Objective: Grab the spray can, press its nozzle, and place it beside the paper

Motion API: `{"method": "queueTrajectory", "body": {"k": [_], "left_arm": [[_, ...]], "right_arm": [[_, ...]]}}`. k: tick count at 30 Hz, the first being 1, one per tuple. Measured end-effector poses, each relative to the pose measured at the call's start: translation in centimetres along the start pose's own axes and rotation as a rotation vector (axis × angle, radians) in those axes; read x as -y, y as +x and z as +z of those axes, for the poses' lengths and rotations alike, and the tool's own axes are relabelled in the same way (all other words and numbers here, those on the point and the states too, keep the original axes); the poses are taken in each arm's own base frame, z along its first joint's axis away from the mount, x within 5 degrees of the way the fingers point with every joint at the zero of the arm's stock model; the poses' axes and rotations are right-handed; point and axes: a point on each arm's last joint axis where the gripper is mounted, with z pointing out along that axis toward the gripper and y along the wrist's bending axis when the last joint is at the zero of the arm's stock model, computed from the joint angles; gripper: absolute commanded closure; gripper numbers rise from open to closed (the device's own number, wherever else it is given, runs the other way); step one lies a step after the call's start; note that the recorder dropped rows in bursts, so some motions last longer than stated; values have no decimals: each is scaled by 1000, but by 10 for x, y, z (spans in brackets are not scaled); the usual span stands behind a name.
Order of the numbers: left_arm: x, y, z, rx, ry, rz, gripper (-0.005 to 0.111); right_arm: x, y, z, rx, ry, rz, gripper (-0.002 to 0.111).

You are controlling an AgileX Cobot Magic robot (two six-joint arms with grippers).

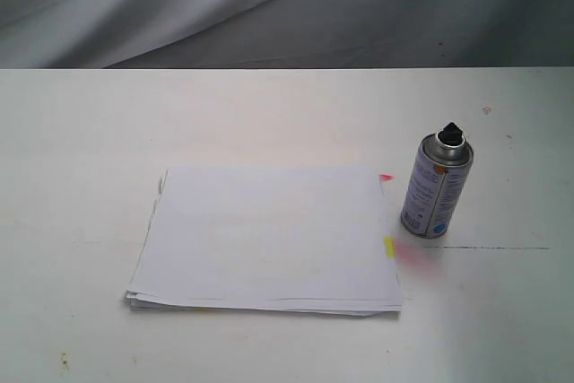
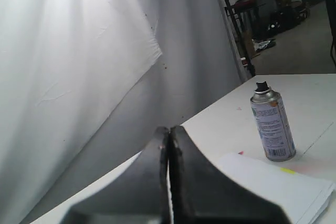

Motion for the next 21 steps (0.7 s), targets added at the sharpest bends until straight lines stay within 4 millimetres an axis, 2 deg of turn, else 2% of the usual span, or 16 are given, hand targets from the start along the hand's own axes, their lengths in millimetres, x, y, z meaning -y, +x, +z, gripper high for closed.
{"method": "queueTrajectory", "body": {"k": [5, 10, 15, 21], "left_arm": [[-16, -10, -2, -8, -145, -164, 107], [-22, -24, -3, 21, -176, -308, 107], [-28, -18, -5, -37, -254, -393, 107], [-27, 5, -5, -93, -303, -294, 107]], "right_arm": [[0, 0, 0, 0, 0, 0, 108], [0, 0, 0, 0, 0, 0, 108], [0, 0, 0, 0, 0, 0, 108], [0, 0, 0, 0, 0, 0, 108]]}}
